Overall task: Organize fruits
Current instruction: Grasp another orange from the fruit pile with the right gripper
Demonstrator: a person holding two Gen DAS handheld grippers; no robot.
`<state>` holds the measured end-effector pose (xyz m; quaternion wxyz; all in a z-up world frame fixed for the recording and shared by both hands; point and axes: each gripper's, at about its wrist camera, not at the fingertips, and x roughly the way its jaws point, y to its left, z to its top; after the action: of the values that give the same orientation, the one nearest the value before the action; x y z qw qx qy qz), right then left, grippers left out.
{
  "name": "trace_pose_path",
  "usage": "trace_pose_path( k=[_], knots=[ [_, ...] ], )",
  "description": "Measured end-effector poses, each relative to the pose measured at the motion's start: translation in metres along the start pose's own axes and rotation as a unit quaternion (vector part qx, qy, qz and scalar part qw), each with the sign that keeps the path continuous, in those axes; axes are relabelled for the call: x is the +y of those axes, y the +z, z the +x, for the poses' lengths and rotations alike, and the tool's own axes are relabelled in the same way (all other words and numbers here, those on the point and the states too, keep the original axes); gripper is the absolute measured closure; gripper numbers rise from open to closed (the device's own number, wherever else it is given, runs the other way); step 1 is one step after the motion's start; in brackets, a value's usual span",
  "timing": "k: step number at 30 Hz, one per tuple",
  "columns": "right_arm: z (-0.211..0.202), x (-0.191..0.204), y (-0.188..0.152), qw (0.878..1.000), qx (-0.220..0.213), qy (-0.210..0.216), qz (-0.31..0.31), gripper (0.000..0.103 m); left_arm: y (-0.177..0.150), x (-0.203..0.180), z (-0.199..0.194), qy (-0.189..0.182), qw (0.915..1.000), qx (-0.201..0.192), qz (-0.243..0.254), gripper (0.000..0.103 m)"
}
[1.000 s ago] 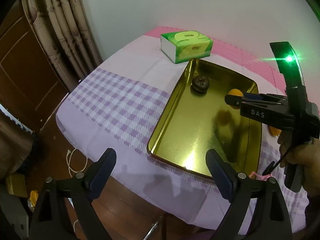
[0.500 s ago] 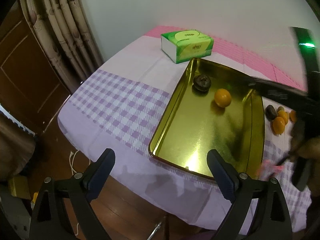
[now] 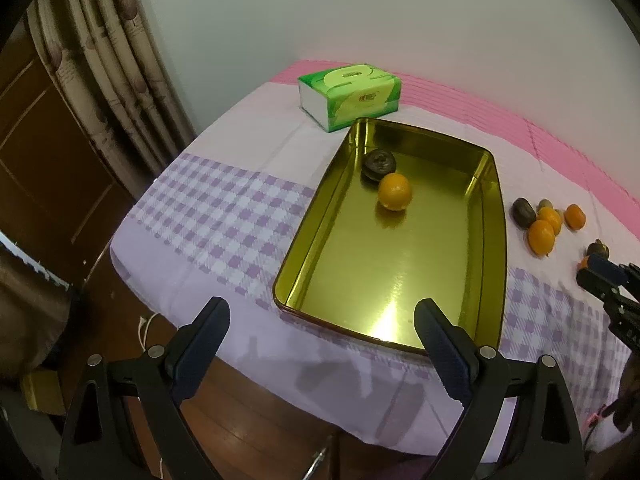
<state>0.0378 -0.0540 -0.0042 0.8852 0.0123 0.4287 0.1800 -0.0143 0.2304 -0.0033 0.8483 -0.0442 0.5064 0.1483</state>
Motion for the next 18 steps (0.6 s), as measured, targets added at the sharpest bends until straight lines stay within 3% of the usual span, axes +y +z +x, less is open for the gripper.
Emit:
trace_pose_path(
  k=[4, 18],
  knots=[
    [0.003, 0.0, 0.008, 1.0, -0.01, 0.012, -0.001, 0.066, -0.001, -0.004, 0.0, 0.005, 0.9999, -0.004, 0.009, 0.01],
    [0.066, -0.022, 0.023, 0.996, 0.041, 0.003, 0.077, 0.065, 0.0, -0.003, 0.009, 0.008, 0.9999, 0.006, 0.012, 0.009]
  ],
)
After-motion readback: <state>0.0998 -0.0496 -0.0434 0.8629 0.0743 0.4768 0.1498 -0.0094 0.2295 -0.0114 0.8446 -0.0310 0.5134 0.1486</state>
